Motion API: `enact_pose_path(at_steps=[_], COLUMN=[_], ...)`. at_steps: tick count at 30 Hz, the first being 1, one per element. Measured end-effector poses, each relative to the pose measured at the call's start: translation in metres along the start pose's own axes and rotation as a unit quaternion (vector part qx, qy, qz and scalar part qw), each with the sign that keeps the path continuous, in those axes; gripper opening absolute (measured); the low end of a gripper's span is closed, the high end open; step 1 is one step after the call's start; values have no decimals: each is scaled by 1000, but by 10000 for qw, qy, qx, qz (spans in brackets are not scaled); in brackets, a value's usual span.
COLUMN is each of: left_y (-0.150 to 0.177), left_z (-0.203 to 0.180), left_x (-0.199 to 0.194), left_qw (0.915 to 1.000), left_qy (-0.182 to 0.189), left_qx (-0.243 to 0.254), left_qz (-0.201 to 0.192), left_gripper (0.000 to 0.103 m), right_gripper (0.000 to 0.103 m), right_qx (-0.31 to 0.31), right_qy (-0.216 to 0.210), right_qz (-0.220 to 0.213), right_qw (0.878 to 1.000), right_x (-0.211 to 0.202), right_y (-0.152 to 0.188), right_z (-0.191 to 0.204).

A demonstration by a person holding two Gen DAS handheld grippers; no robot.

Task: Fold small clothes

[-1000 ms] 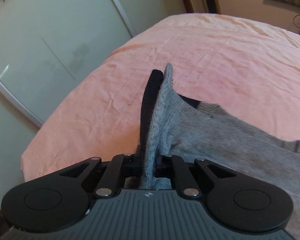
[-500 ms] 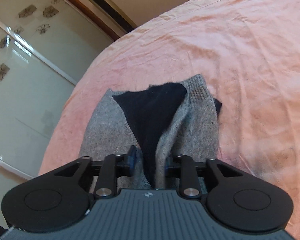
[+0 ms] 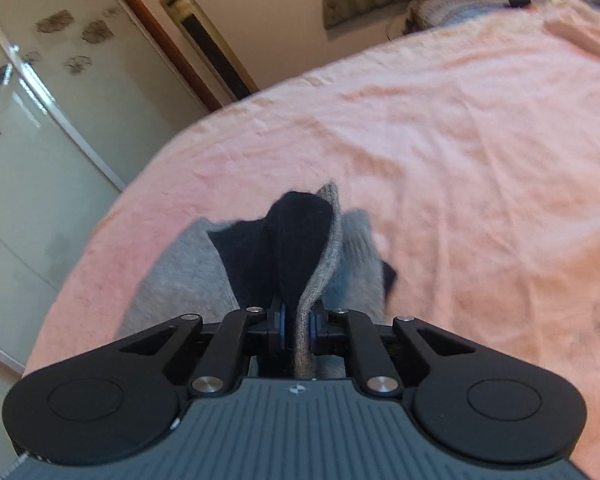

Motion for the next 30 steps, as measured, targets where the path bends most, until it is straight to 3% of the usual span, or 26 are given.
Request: enact_pose_path(at_steps=[1,2,3,4,5,6,8,9,10,12,14,16,18,19,21,23,24,26,30], left_y=[-1,-1,-1,-1,1,3,6,7,6,9,22,38,52,54,46,42,46,44,32], left_z=[2,6,14,25,35,49,85,105,128,172,212,236,249,250,250,245,242,244,262], left_x=[-3,-9,-19,-29,-40,-53,-72,-76,-78,-68,-40,-6,29,40,57,71,76,76,63], left_qw=[10000,9998,9994,9986,9979,9969,9920,9882,9832,9666,9348,8860,8396,8298,8302,8308,8320,8363,8492], left_qy=[85,197,334,473,566,620,613,517,290,-148,-345,-90,165,273,414,495,438,419,334], left_qx=[13,-3,-92,-188,-266,-430,-1036,-1378,-1733,-2472,-3520,-4635,-5413,-5552,-5540,-5504,-5467,-5411,-5228], left_qz=[2,-26,-80,-145,-195,-238,-370,-418,-495,-652,-329,56,431,500,457,671,832,779,661], left_gripper=[9,9,10,14,17,27,59,92,103,102,102,101,100,99,96,54,39,34,30], right_gripper=[29,44,53,72,81,81,80,80,80,80,78,77,78,78,74,42,40,31,29], right_qx=[270,478,545,539,553,627,806,826,835,926,982,822,765,737,692,609,592,656,442], right_qy=[-93,-212,-339,-433,-456,-460,-429,-377,-294,-223,-252,-274,-277,-270,-256,-177,-182,-192,-367], right_qz=[-75,-136,-257,-469,-607,-630,-587,-563,-533,-383,-172,-99,-15,-2,-30,26,32,-47,-234], right_qw=[9996,9985,9976,9965,9956,9950,9941,9943,9946,9947,9947,9962,9967,9969,9973,9980,9981,9976,9981], right_x=[-5,-11,-18,-29,-37,-41,-42,-40,-37,-23,-7,3,11,14,18,21,22,19,16], right_y=[0,-2,-5,-8,-11,-14,-17,-18,-18,-15,-9,-6,-6,-7,-7,-2,0,-1,-13], right_z=[-3,-2,0,2,1,-3,-12,-17,-21,-26,-24,-16,-8,-6,-3,-2,-1,3,32])
Point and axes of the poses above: each gripper's, at about its wrist camera, not at the fingertips, and x roughly the way its jaws point, z to its left, y to its underside, the point moved 7 cm from there along x, roughly the way its jaws point, and after that the axes turned 12 degrees about -z, right-handed, at the moved point
